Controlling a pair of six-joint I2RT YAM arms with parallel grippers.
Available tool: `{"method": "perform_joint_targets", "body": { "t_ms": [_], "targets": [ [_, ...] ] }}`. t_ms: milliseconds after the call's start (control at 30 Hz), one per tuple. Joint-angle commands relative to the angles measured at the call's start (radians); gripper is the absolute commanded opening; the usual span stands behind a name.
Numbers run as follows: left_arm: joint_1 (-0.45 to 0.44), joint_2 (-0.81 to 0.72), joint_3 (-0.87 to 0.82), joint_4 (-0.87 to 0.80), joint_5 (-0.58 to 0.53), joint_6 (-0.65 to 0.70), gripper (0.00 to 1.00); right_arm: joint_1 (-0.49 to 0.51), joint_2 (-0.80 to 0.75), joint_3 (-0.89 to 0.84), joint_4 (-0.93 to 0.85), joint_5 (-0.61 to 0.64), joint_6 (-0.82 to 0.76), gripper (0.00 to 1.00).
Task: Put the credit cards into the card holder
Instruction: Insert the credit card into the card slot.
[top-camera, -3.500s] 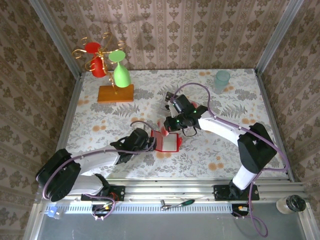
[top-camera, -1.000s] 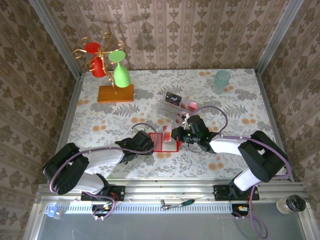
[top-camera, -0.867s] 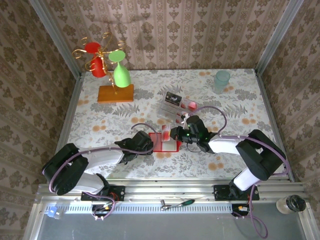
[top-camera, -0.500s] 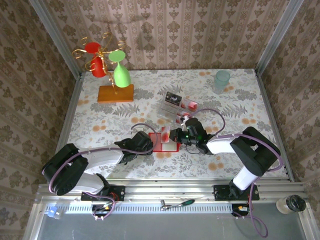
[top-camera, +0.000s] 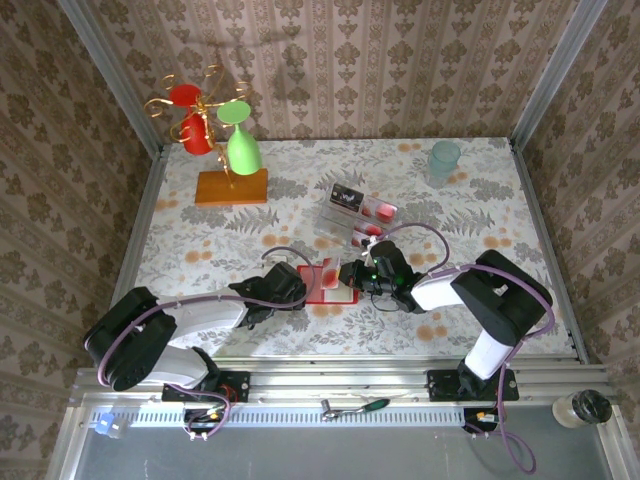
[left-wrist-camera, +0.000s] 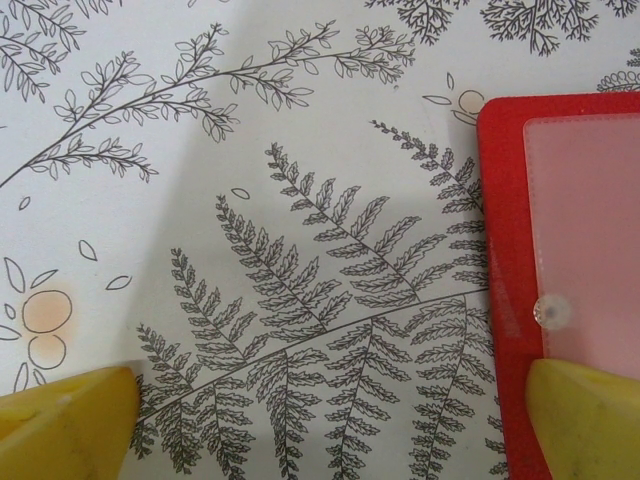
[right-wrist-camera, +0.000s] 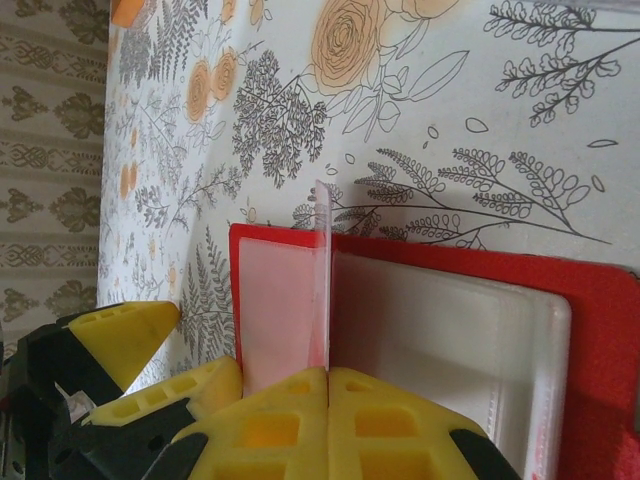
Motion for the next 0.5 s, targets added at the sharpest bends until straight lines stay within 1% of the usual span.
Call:
{"method": "perform_joint_targets", "body": {
  "t_ms": [0, 467],
  "targets": [
    [-0.009, -0.002, -0.019, -0.020, -0.017, -0.016, 1.00, 0.012, 0.017, -0.017, 0.039, 0.027, 0.013, 0.00],
    [-0.010, -0.003, -0.023, -0.018, -0.018, -0.017, 1.00, 0.040, 0.011, -0.066, 0.058, 0.050, 0.018, 0.00]
  ]
}}
